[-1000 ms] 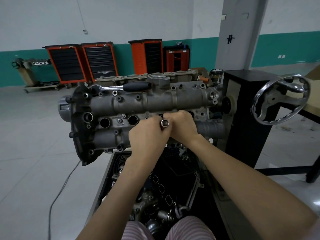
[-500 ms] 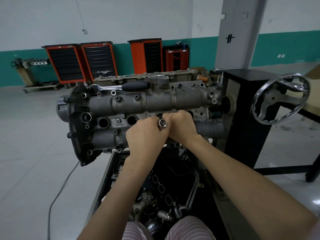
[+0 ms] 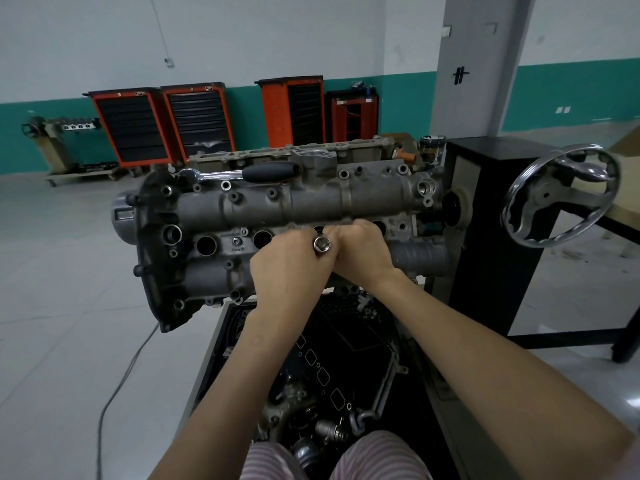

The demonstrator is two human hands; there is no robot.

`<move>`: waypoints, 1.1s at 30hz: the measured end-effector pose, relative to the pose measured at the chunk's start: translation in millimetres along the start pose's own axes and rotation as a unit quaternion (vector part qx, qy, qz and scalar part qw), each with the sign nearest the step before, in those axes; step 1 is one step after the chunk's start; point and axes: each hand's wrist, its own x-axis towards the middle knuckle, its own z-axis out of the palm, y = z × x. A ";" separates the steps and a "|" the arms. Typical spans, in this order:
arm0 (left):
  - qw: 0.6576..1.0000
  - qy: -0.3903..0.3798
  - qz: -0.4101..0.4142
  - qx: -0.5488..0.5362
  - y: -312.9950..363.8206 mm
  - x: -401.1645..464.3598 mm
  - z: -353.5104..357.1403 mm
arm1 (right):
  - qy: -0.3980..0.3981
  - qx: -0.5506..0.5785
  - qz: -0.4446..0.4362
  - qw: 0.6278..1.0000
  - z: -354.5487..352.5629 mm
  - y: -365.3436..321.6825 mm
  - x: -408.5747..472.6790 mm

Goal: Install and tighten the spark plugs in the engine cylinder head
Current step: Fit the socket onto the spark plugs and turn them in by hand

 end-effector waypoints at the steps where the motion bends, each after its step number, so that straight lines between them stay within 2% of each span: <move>1: 1.000 0.006 0.006 0.002 0.6 -0.6 -0.3 | 0.000 -0.002 -0.001 1.000 0.5 0.4 0.1; 8: 0.997 -0.024 0.037 -0.068 -4.1 -0.6 -8.4 | -0.081 0.016 0.047 0.995 1.7 0.7 2.1; 12: 0.994 -0.095 0.009 -0.048 -3.3 0.8 -6.4 | -0.041 0.008 0.000 0.999 1.0 2.3 -0.3; 18: 1.000 0.013 -0.012 -0.021 4.1 -4.0 -7.0 | 0.009 -0.021 0.000 1.000 4.1 1.1 -0.1; 21: 0.999 0.032 0.029 -0.023 1.0 -6.0 -7.2 | -0.033 -0.026 0.020 0.999 6.8 0.9 1.4; 24: 0.997 0.014 0.060 -0.042 -0.6 -3.8 -9.7 | -0.069 -0.049 0.009 0.996 9.3 2.4 1.7; 28: 0.999 -0.039 0.028 -0.022 -4.9 0.3 -8.8 | -0.014 -0.036 -0.013 0.999 7.0 2.2 -0.7; 33: 1.000 -0.009 0.013 -0.019 -1.4 -4.3 -7.7 | 0.045 -0.015 -0.028 0.999 5.8 4.0 -1.1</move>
